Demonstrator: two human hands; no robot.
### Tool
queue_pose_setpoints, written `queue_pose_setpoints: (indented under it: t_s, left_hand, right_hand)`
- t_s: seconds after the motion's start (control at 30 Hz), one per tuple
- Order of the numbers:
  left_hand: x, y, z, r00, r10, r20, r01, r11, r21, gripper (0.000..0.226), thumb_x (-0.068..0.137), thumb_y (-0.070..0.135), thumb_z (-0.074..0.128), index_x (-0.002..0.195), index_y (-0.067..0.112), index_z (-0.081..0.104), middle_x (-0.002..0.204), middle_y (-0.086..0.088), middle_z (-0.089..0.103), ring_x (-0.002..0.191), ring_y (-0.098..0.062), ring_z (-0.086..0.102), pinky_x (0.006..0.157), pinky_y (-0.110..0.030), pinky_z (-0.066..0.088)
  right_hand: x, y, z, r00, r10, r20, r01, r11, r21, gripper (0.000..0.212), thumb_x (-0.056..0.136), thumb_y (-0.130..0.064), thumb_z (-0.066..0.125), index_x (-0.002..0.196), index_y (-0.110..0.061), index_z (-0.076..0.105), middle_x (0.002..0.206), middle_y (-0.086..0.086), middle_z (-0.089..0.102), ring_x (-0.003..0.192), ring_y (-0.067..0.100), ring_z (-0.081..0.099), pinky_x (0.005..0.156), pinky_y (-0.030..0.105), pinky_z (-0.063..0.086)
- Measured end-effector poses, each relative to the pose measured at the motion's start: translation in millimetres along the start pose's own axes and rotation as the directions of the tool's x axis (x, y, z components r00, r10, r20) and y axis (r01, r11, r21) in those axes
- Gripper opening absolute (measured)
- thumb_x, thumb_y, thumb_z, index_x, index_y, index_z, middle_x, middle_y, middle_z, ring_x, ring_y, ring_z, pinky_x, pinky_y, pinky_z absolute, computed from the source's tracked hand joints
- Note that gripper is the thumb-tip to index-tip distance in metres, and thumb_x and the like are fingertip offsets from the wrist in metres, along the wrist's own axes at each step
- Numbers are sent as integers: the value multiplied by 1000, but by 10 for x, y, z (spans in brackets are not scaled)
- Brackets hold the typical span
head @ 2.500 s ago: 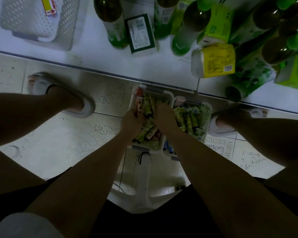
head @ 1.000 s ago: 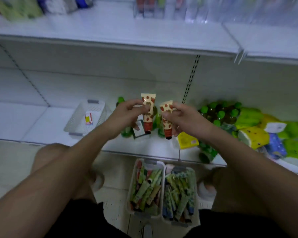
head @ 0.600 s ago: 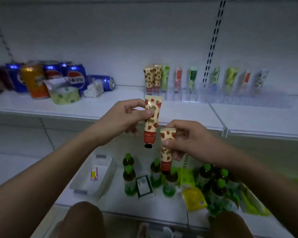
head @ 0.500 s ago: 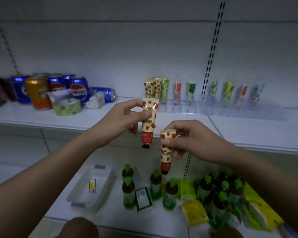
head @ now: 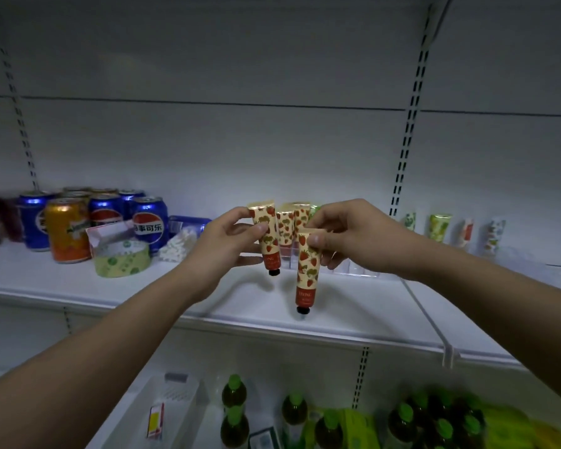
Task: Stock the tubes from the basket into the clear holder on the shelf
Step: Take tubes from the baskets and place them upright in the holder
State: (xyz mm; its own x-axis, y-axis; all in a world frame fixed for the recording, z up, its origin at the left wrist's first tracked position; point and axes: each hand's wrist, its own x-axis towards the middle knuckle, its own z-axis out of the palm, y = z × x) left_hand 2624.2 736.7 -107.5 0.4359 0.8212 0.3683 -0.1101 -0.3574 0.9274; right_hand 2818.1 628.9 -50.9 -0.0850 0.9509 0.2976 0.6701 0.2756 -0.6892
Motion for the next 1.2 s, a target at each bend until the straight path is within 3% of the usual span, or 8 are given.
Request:
queue_pose_setpoints:
  t_s: [0.27, 0.4, 0.63, 0.73, 0.83, 1.0, 1.13, 1.2]
  left_hand:
    - [444, -203, 108, 991, 71, -117, -77, 996, -49, 22, 90, 15, 65, 112, 11, 65, 109, -13, 67, 90, -23, 71, 78, -38, 60]
    - [656, -317, 118, 982, 98, -163, -108, 993, -51, 18, 89, 12, 66, 106, 16, 67, 104, -9, 67, 88, -20, 71, 73, -33, 60]
    - [874, -597, 234, 965, 76, -251, -103, 990, -99, 18, 89, 8, 66, 102, 19, 68, 100, -4, 67, 88, -20, 70, 74, -33, 61]
    - [898, -742, 269, 971, 46, -236, -71, 992, -99, 24, 88, 7, 66, 113, 10, 66, 104, -9, 66, 88, -21, 70, 76, -35, 60]
    - [917, -819, 249, 983, 58, -175, -73, 994, -79, 23, 87, 8, 67, 110, 16, 67, 106, -10, 66, 83, -17, 71, 71, -30, 60]
    - [920, -851, 246, 987, 60, -149, -61, 998, -7, 25, 88, 10, 67, 112, 15, 62, 104, -11, 67, 92, -25, 69, 80, -37, 59]
    - [904, -871, 246, 992, 66, -110, -52, 990, 128, 35, 85, 8, 70, 114, 22, 57, 99, 4, 65, 87, -11, 65, 64, -12, 52]
    - [902, -876, 250, 992, 72, -106, -52, 983, 177, 37, 85, 9, 71, 115, 24, 56, 99, 5, 64, 87, -7, 62, 60, -8, 49]
  right_hand:
    - [596, 206, -30, 978, -9, -210, -26, 986, -167, 9, 94, -14, 62, 97, -12, 70, 87, 4, 70, 68, 13, 68, 61, 20, 57]
    - [870, 307, -24, 955, -38, -295, -29, 975, -222, 11, 96, -13, 58, 98, -12, 69, 83, 3, 68, 71, 15, 68, 70, 30, 60]
    - [1166, 508, -37, 916, -54, -399, -53, 966, -252, 13, 97, -11, 56, 98, -13, 69, 79, 1, 66, 67, 13, 66, 65, 25, 57]
    - [1217, 595, -41, 912, -55, -406, -59, 963, -261, 13, 97, -11, 56, 98, -15, 68, 78, -2, 64, 66, 10, 64, 62, 21, 53]
    - [1254, 671, -26, 914, -57, -402, -54, 965, -258, 14, 97, -11, 55, 100, -15, 68, 80, -3, 64, 70, 12, 65, 67, 25, 56]
    - [1320, 716, -8, 918, -59, -392, -47, 966, -255, 14, 97, -11, 56, 98, -15, 69, 80, -3, 64, 68, 11, 64, 61, 20, 52]
    - [1368, 742, 18, 919, -36, -393, -63, 970, -236, 13, 96, -12, 56, 97, -17, 69, 84, -2, 64, 70, 12, 64, 60, 19, 50]
    - [1379, 775, 39, 921, -19, -388, -78, 969, -234, 13, 96, -12, 57, 98, -16, 69, 85, -2, 63, 74, 13, 63, 64, 21, 52]
